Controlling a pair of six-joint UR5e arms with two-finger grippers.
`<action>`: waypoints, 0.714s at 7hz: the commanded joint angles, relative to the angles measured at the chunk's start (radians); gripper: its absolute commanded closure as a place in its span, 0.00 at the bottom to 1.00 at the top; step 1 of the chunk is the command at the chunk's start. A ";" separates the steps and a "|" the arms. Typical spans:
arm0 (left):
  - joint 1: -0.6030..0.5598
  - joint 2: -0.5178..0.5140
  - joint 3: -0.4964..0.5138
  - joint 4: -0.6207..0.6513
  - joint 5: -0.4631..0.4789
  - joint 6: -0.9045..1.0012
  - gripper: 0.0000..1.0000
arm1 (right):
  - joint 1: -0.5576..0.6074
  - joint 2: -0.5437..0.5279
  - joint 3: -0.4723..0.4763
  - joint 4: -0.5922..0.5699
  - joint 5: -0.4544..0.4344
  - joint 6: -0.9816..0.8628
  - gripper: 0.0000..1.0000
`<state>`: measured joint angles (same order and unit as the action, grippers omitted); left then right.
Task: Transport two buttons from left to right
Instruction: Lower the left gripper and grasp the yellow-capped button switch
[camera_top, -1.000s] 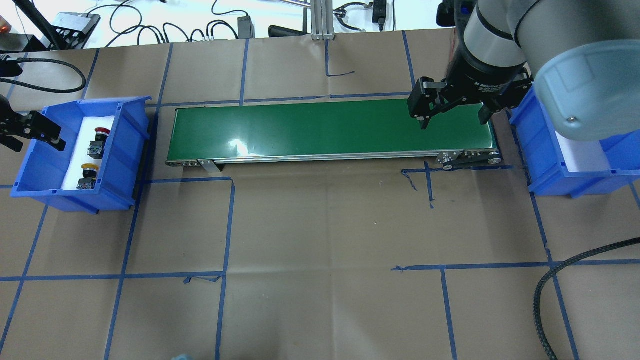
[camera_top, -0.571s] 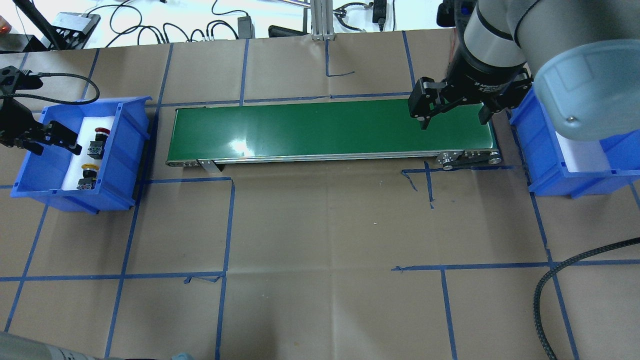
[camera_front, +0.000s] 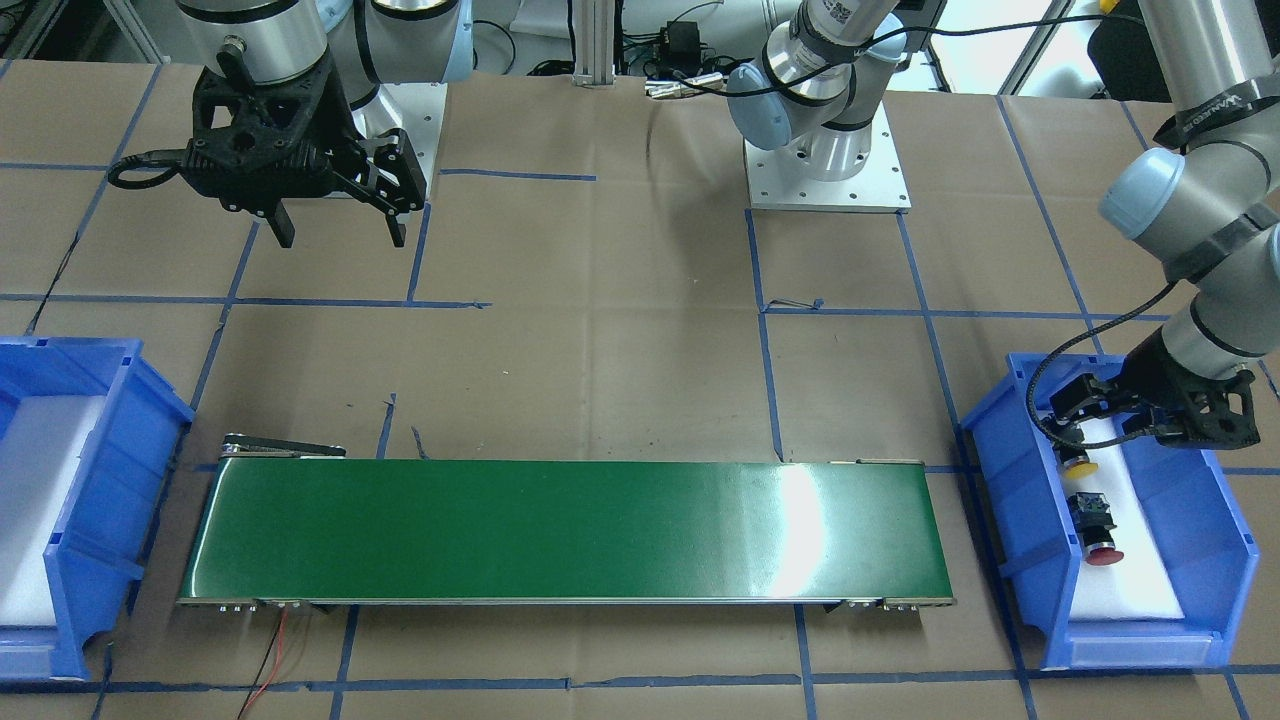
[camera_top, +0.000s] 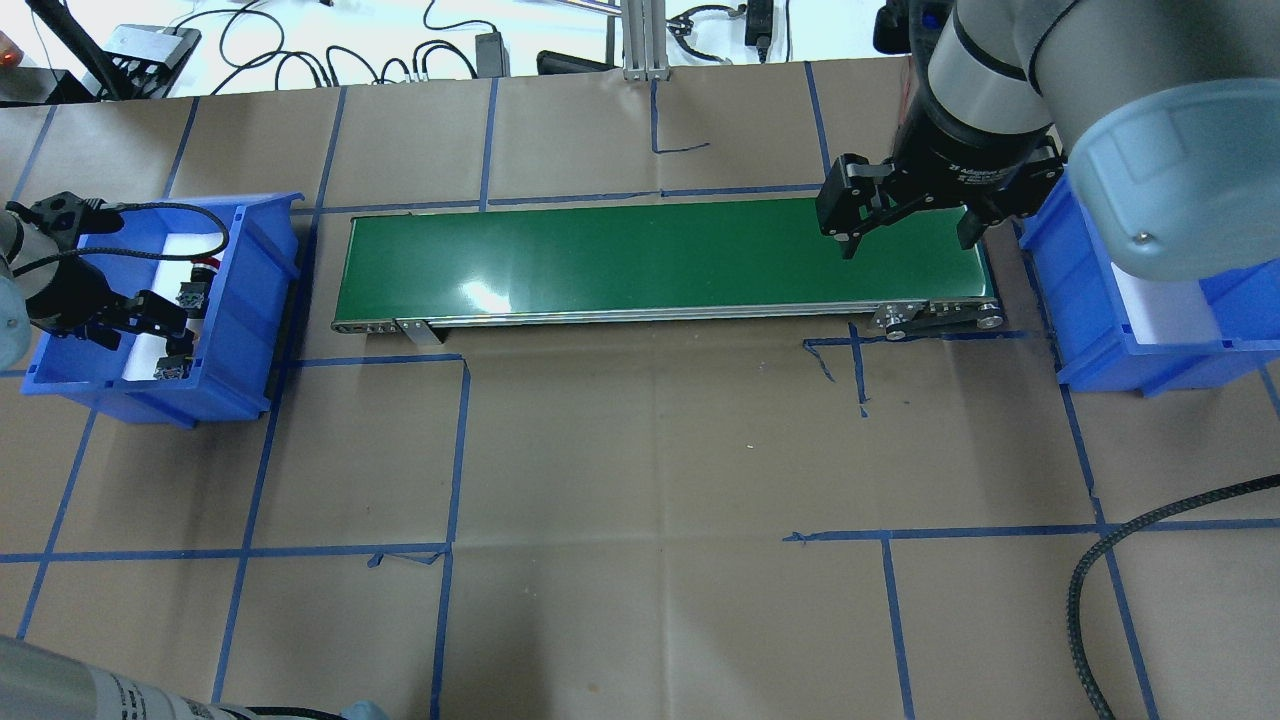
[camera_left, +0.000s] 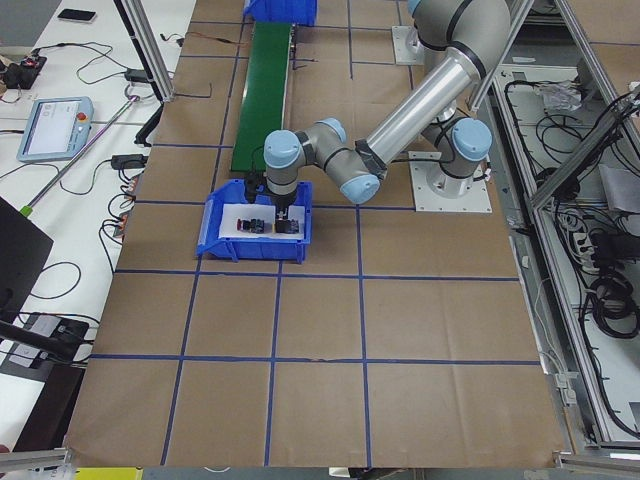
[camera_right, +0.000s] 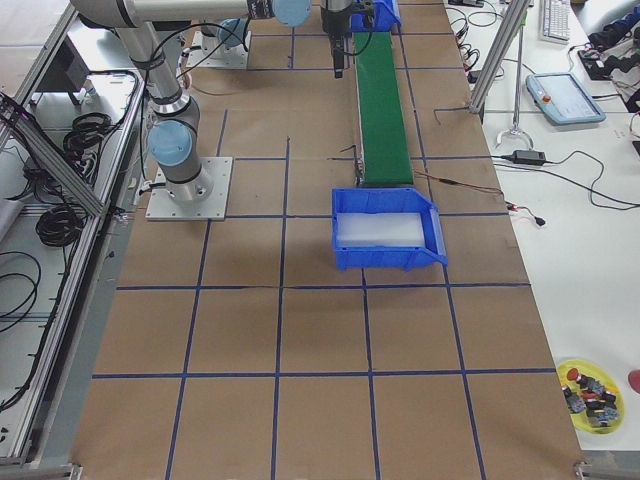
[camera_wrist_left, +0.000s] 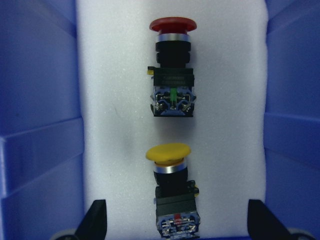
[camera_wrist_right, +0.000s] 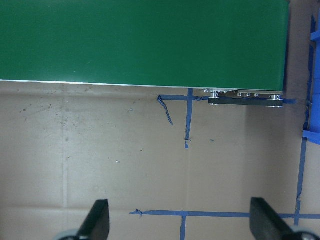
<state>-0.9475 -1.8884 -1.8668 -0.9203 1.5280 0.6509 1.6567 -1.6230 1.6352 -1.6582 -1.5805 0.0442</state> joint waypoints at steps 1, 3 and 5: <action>0.001 -0.020 -0.058 0.092 0.004 0.000 0.00 | 0.000 0.000 0.000 0.000 -0.001 0.000 0.00; 0.001 -0.046 -0.063 0.110 0.008 0.000 0.00 | 0.002 -0.002 0.000 0.000 -0.001 0.000 0.00; 0.000 -0.047 -0.060 0.112 0.009 -0.008 0.47 | 0.002 0.000 0.002 0.000 -0.004 0.000 0.00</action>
<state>-0.9466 -1.9341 -1.9277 -0.8101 1.5351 0.6451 1.6581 -1.6241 1.6362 -1.6582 -1.5837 0.0445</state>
